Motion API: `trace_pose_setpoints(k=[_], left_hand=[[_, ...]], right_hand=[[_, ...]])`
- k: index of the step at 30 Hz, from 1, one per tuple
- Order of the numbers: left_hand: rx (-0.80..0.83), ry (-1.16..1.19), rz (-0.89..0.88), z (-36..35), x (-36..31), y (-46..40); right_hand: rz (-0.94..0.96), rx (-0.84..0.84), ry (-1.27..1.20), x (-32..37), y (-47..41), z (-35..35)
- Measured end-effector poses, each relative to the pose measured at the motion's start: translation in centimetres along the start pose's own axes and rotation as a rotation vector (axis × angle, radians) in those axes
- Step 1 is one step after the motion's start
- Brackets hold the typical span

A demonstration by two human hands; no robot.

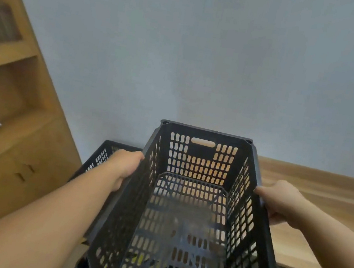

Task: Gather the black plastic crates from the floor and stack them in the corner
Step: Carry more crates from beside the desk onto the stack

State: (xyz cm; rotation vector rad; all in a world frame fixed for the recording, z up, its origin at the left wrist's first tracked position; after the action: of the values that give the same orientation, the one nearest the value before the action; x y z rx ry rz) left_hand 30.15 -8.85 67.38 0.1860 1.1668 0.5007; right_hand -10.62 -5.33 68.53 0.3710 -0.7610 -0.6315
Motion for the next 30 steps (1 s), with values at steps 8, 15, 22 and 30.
trace_pose_setpoints(k=[8, 15, 22, 30], left_hand=[[-0.205, 0.024, 0.106, 7.5, 1.9, -5.4], [-0.302, 0.039, 0.137, 14.3, 3.7, -10.3], [-0.268, -0.006, 0.152, 20.2, 5.9, -19.0], [-0.188, -0.126, 0.154, 24.8, 5.8, -28.2]], right_hand=[[0.116, 0.133, 0.075, 11.0, -4.7, -6.5], [0.176, 0.177, 0.172, 20.1, -6.9, -12.6], [0.137, 0.165, 0.208, 27.0, -9.4, -19.4], [0.04, 0.21, 0.165, 31.3, -10.7, -25.5]])
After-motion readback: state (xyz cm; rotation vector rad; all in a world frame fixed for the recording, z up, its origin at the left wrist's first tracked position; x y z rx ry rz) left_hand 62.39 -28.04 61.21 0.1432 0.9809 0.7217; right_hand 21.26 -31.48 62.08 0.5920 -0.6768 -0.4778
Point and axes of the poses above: each hand's wrist, its own y-axis away from the middle knuckle, its own z-axis out of the back of the hand, x = y × z, the point moved 9 cm from there along -y, towards the middle knuckle, and after that the axes turned 6 degrees about -z, right-handed, at the moved point
